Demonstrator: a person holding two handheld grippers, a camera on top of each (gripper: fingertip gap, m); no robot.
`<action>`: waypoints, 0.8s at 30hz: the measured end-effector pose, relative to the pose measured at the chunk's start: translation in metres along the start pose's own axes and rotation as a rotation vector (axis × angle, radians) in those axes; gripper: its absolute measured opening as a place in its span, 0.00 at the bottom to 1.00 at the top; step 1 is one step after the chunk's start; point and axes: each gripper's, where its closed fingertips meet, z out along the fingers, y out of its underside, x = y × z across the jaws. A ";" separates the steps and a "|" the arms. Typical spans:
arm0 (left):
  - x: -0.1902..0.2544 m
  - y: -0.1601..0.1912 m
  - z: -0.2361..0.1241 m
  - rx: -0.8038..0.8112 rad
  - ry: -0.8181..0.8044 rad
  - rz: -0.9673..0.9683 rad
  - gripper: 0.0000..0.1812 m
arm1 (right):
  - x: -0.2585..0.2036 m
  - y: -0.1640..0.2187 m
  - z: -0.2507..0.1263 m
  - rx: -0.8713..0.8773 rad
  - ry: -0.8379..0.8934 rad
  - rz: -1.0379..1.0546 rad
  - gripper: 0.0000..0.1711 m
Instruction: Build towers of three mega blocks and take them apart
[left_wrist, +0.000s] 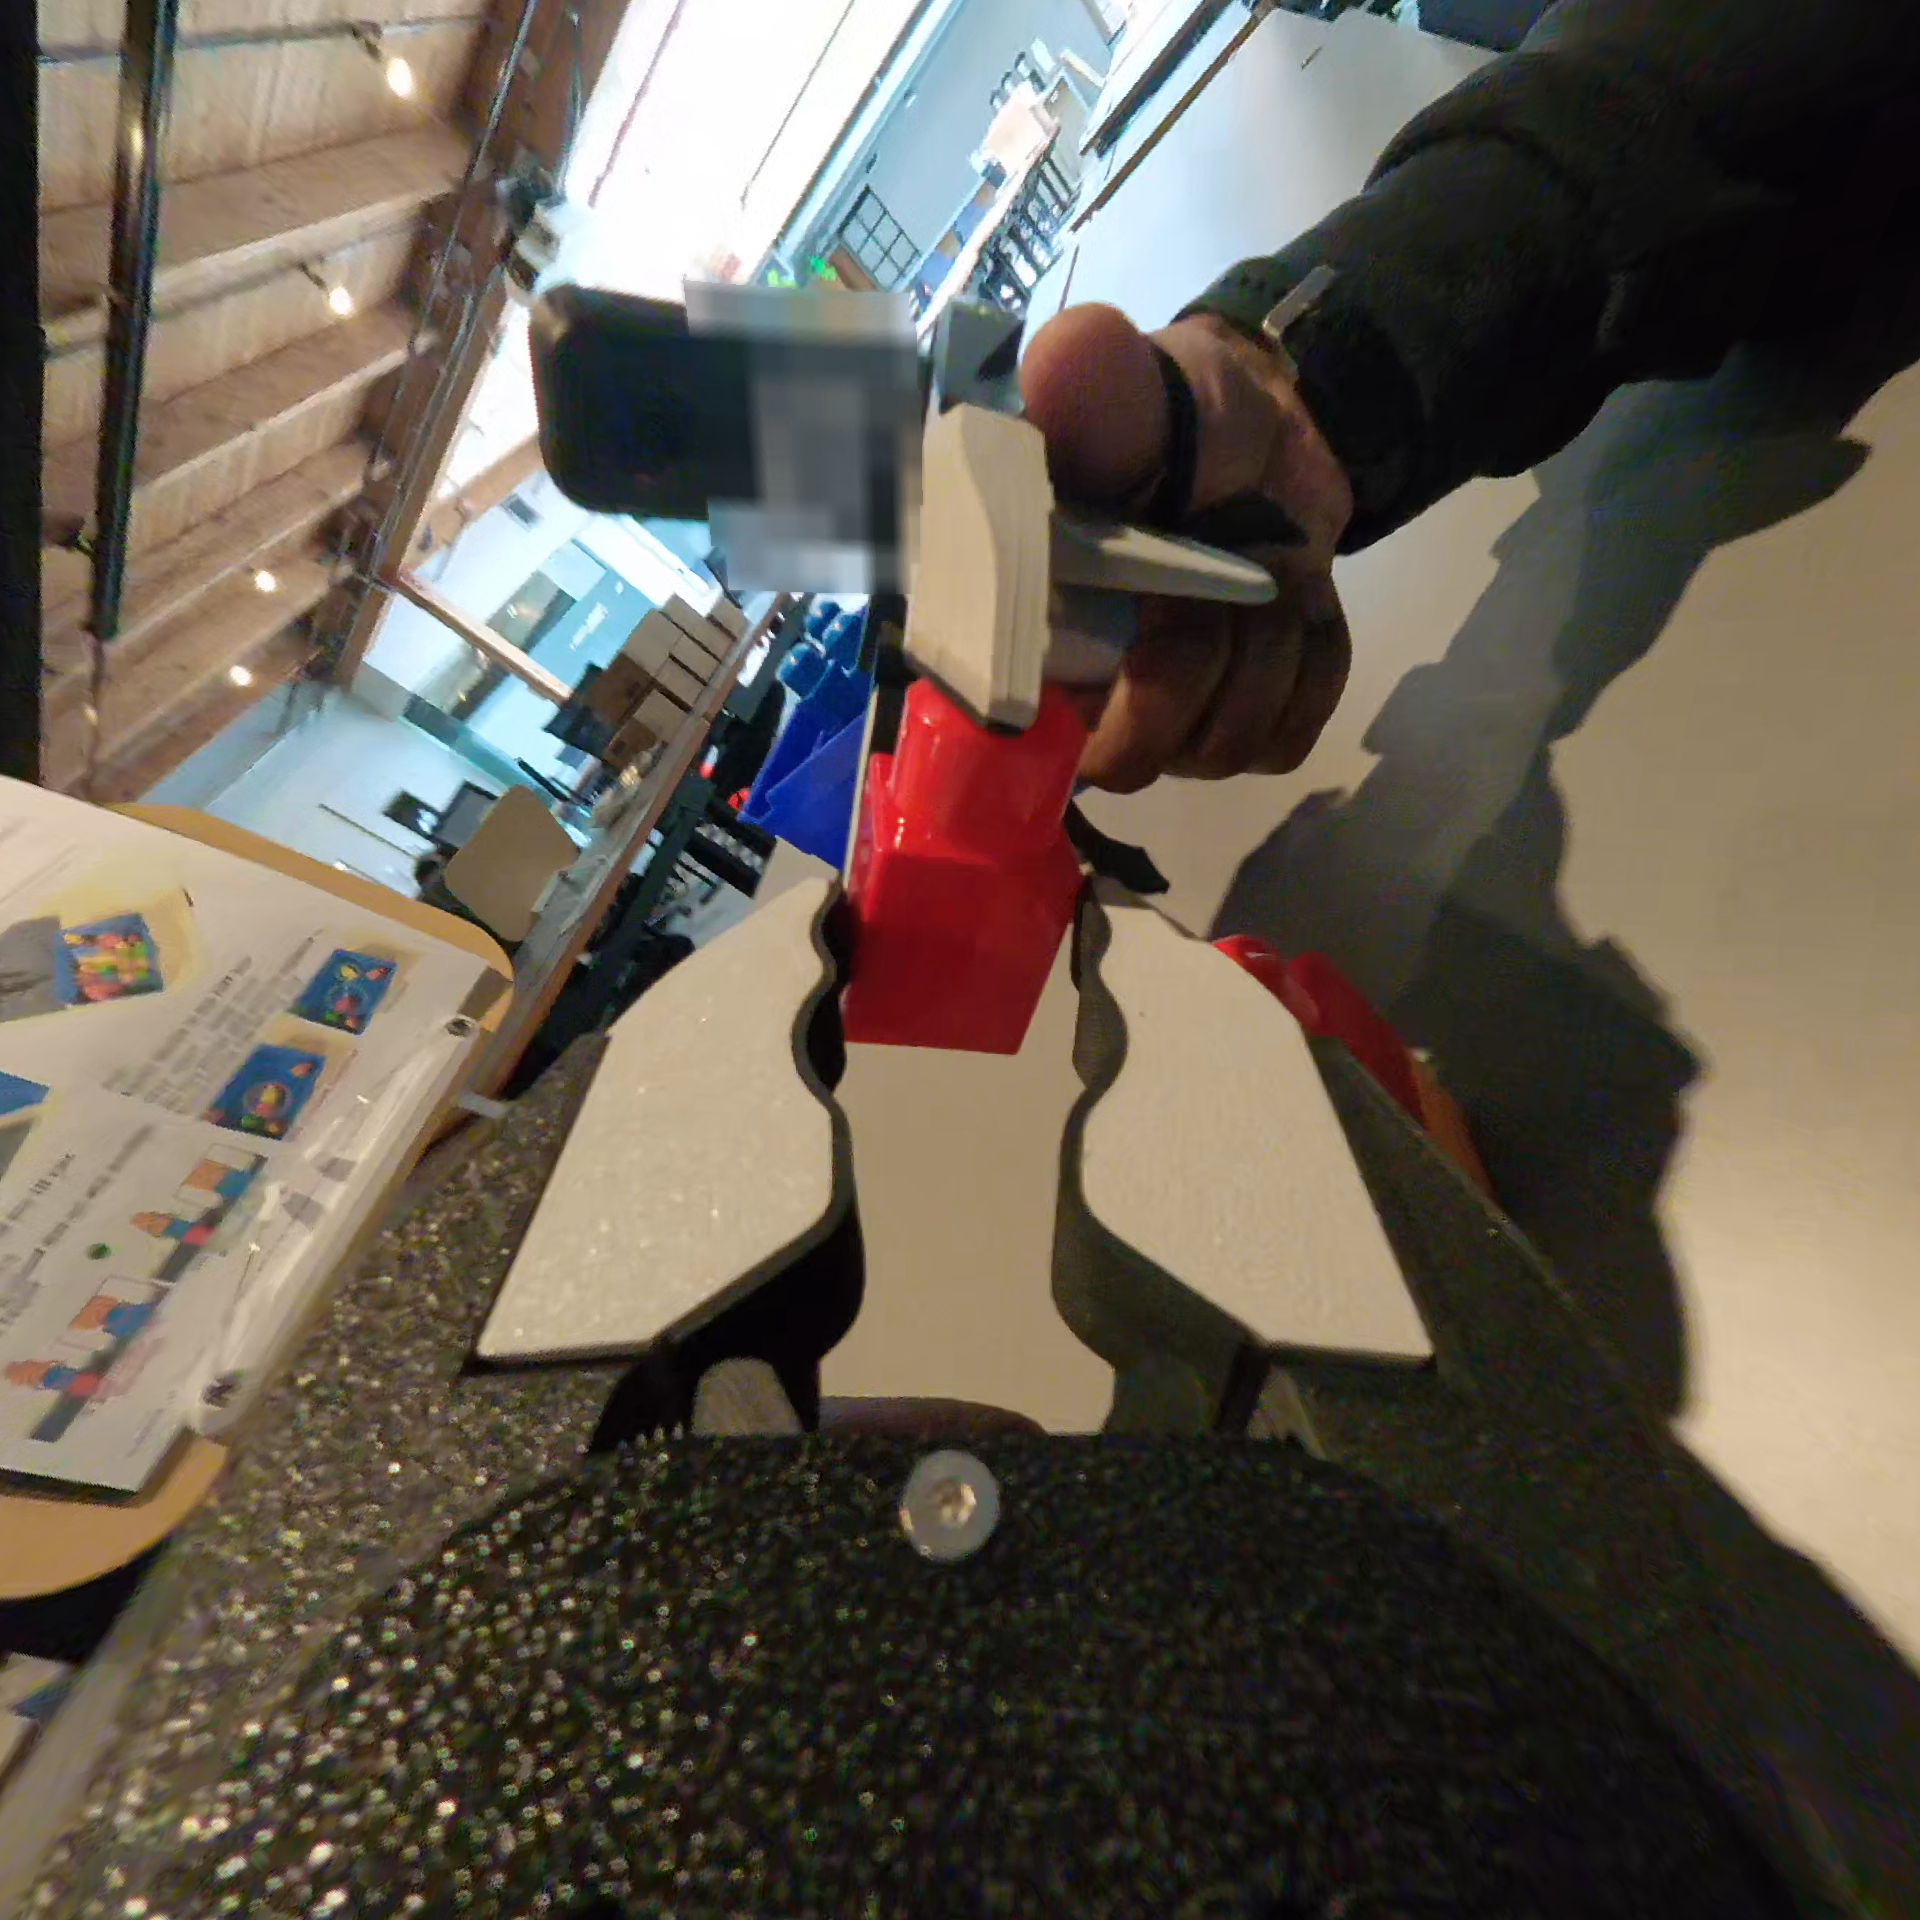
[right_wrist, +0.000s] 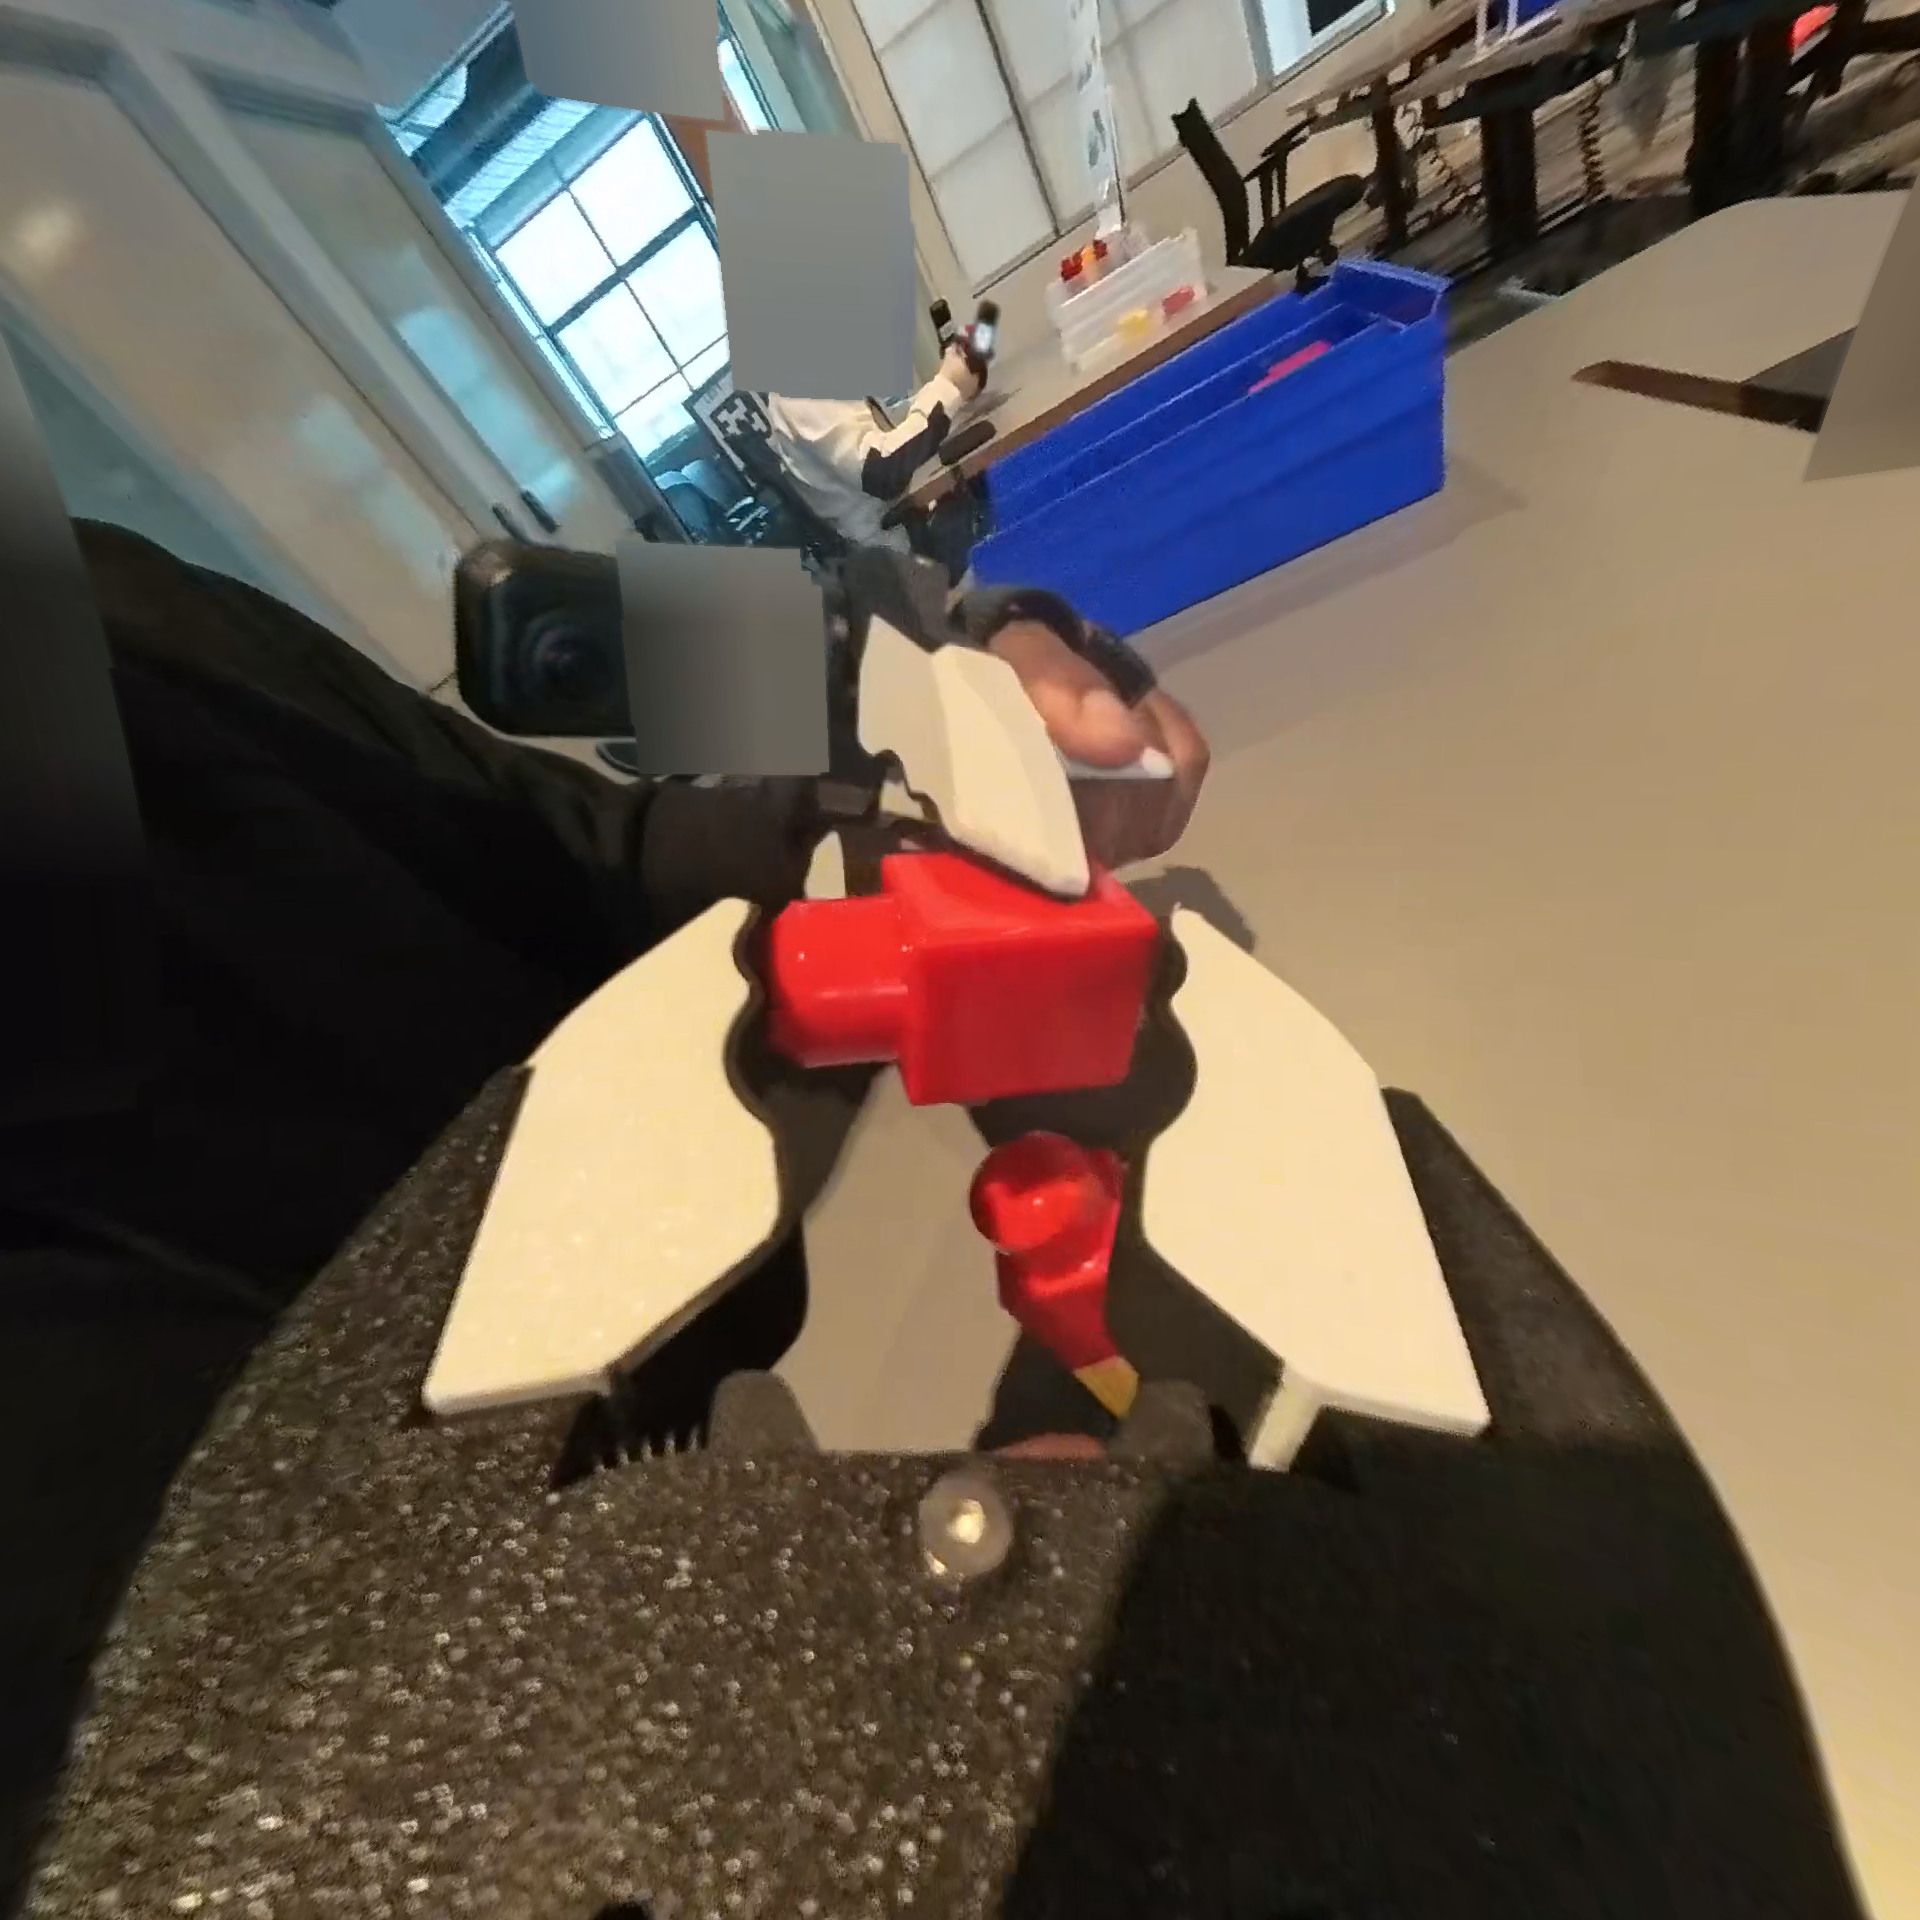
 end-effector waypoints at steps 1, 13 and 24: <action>0.002 0.002 0.001 -0.014 0.024 -0.041 0.22 | 0.003 -0.001 -0.002 0.008 0.014 -0.023 0.41; -0.002 0.009 -0.003 0.015 0.219 -0.755 0.21 | 0.007 -0.008 -0.019 0.020 0.190 -0.482 0.32; 0.024 -0.006 -0.002 0.003 0.389 -0.807 0.21 | -0.009 -0.004 -0.006 0.001 0.145 -0.504 0.17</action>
